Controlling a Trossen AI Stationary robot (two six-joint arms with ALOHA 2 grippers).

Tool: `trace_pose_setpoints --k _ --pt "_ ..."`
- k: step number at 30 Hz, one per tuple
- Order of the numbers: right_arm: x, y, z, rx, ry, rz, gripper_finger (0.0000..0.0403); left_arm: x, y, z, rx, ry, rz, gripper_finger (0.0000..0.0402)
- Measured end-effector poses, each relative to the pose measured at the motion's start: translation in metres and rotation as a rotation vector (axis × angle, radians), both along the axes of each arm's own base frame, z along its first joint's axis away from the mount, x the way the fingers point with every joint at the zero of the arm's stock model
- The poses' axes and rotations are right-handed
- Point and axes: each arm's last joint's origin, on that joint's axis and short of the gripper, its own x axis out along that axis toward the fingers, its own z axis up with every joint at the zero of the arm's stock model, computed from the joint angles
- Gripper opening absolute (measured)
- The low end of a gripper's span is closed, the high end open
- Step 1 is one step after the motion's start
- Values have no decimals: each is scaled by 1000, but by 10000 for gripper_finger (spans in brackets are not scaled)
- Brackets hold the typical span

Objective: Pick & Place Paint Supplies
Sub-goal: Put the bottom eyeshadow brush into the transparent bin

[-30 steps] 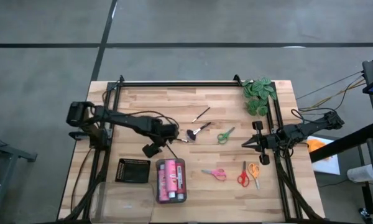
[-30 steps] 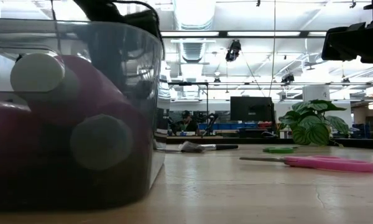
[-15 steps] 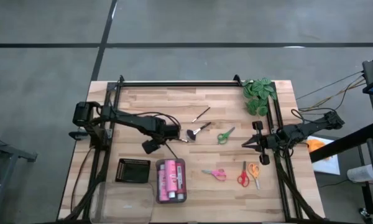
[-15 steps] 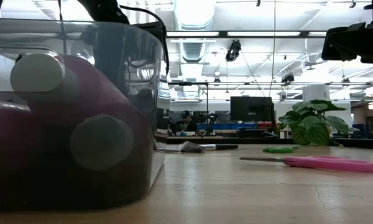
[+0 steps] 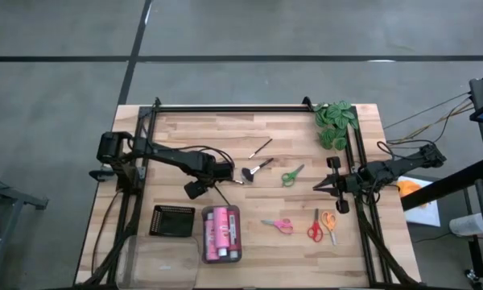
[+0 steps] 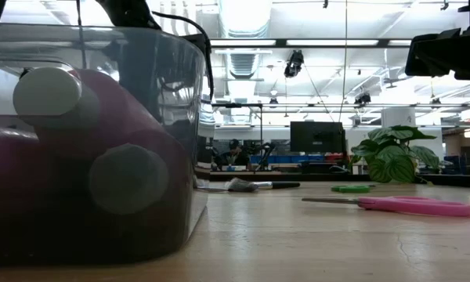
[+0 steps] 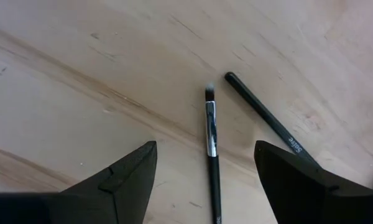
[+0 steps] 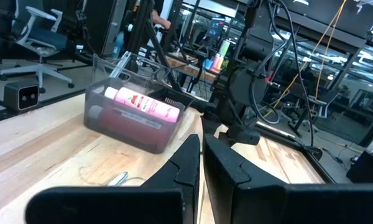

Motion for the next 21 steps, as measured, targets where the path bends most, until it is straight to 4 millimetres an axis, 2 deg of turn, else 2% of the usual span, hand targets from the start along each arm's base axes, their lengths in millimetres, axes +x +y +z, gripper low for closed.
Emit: trace_pose_setpoints --k 4,8,21 --pt "0 0 0 -1 3 0 15 1 0 -3 -14 7 -8 254" --pt "0 0 -1 -2 6 0 15 1 0 -4 -19 12 -8 222" --pt "0 0 0 -2 6 0 15 0 -1 -5 -27 18 -5 76"
